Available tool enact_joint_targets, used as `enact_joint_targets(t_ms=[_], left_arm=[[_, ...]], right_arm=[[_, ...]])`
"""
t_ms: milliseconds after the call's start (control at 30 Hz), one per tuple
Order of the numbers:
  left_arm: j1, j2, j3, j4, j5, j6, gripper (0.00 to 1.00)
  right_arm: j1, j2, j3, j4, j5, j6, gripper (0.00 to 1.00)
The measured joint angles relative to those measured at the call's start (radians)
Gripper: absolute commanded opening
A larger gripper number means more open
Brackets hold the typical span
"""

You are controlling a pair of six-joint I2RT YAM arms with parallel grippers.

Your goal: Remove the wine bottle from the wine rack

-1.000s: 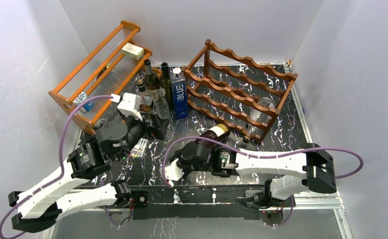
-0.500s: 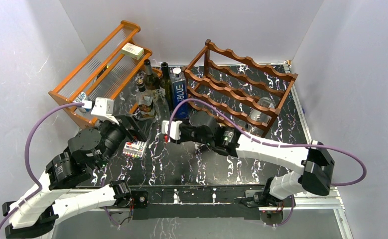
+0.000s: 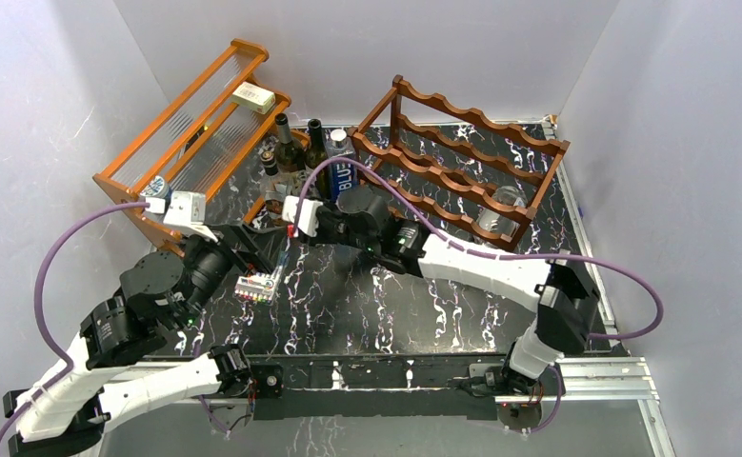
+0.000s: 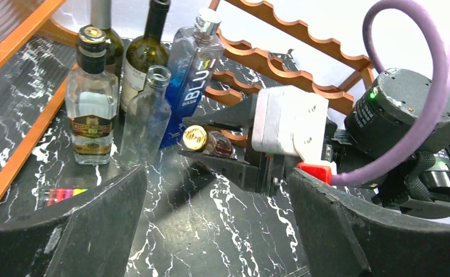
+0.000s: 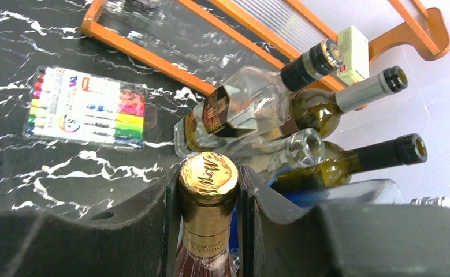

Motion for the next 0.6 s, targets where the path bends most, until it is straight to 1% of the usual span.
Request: enact_joint_targets(t_ms=[167, 367, 600], left_arm=[[0.004, -0.018, -0.005, -0.011, -0.003, -0.01, 0.91], [0.004, -0.02, -0.006, -0.019, -0.001, -0.014, 0.91], [0.004, -0.019, -0.008, -0.021, 0.0, -0.014, 0.91]], right_arm=[[-0.024, 0.059, 0.058, 0.039, 0.008, 0.044, 0.0], [-0.061, 0.082, 0.089, 0.089, 0.023, 0.129, 0.0], [-0.074, 0.106, 0.12, 0.114, 0.023, 0.176, 0.0]])
